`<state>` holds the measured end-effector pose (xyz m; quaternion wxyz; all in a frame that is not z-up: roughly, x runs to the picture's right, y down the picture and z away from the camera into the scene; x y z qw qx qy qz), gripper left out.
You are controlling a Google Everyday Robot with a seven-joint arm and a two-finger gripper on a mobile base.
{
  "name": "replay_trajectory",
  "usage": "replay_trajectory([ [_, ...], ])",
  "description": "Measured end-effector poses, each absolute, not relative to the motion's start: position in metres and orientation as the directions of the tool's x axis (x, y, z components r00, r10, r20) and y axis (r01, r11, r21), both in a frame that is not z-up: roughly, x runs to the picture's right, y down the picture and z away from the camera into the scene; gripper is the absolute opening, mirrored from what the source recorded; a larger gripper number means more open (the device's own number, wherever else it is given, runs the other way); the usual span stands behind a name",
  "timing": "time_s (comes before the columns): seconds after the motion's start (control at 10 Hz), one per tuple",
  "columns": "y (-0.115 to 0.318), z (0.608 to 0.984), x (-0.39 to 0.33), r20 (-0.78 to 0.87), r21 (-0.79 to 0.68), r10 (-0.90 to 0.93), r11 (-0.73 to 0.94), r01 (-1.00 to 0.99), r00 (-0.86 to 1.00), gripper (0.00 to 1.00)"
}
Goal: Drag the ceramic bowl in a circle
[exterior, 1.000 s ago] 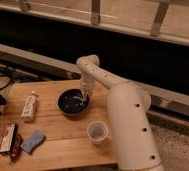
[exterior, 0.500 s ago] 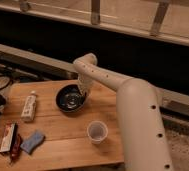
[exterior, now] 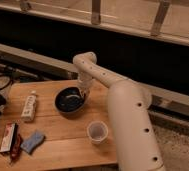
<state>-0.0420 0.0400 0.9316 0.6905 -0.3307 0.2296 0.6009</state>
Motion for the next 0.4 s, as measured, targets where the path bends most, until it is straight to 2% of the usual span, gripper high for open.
replay_trajectory([
  [0.4,-0.024,0.952,-0.017,-0.509,-0.092,0.861,-0.06,-0.994,-0.005,0.0],
])
